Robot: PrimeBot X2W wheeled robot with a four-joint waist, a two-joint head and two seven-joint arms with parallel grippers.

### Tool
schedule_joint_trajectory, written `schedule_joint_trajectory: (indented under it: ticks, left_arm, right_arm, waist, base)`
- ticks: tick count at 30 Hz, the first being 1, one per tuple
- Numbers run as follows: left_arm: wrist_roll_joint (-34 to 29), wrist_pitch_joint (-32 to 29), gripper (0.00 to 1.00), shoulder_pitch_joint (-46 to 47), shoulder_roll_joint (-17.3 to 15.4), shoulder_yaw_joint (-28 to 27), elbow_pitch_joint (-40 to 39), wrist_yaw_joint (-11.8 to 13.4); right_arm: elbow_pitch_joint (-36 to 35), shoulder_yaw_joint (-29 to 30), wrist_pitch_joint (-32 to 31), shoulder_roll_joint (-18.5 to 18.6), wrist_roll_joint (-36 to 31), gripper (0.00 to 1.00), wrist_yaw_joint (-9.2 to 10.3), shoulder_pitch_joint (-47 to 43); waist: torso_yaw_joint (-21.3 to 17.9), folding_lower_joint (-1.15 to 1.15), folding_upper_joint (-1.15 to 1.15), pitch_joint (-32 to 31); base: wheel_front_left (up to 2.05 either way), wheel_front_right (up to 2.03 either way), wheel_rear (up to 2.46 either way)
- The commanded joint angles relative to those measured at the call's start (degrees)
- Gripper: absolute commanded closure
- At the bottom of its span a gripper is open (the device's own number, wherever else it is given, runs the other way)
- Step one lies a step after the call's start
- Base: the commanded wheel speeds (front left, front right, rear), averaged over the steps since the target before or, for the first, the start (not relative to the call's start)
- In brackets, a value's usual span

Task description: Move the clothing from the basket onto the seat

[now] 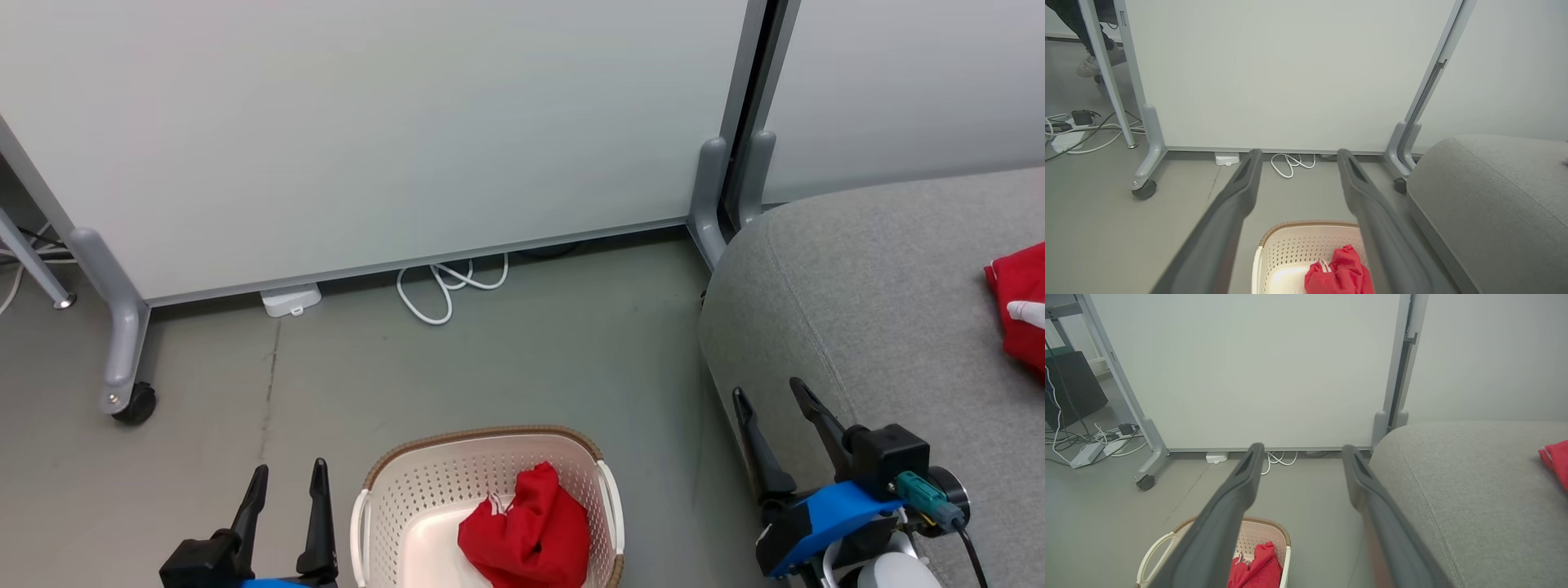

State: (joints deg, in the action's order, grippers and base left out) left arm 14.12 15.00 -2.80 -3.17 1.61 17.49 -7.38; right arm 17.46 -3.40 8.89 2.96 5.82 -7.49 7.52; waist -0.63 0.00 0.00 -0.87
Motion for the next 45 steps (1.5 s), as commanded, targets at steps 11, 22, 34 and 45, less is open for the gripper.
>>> schedule_joint_trajectory:
  ticks: [11, 22, 34, 45]
  left_arm:
    - [-0.3, 0.3, 0.00, 7.1, -0.9, 2.1, 1.6, -0.1]
    - [1.7, 0.3, 0.00, 21.7, -6.1, 9.1, 11.9, -0.1]
    - [8.7, -2.7, 0.00, 34.5, -12.7, 20.8, 24.3, -0.1]
    - [13.0, -8.6, 0.00, 38.9, -16.3, 26.9, 29.4, -0.1]
  right_arm:
    - [-4.7, -2.2, 0.3, -0.1, 0.2, 0.00, -0.01, 7.0]
    - [-4.9, -7.2, 3.5, -0.1, 3.4, 0.00, -0.01, 17.9]
    - [-3.1, -11.1, 6.3, -0.1, 9.3, 0.00, -0.02, 25.4]
    - [-5.6, -12.1, 6.4, -0.1, 13.0, 0.00, -0.02, 26.4]
  waist:
    - [-5.0, 0.00, 0.00, 14.4]
    - [-13.1, 0.00, 0.00, 30.6]
    - [-20.5, 0.00, 0.00, 42.6]
    - [-23.0, 0.00, 0.00, 47.8]
  base:
    - [0.00, 0.00, 0.00]
    - [0.00, 0.00, 0.00]
    - [0.00, 0.00, 0.00]
    - [0.00, 0.00, 0.00]
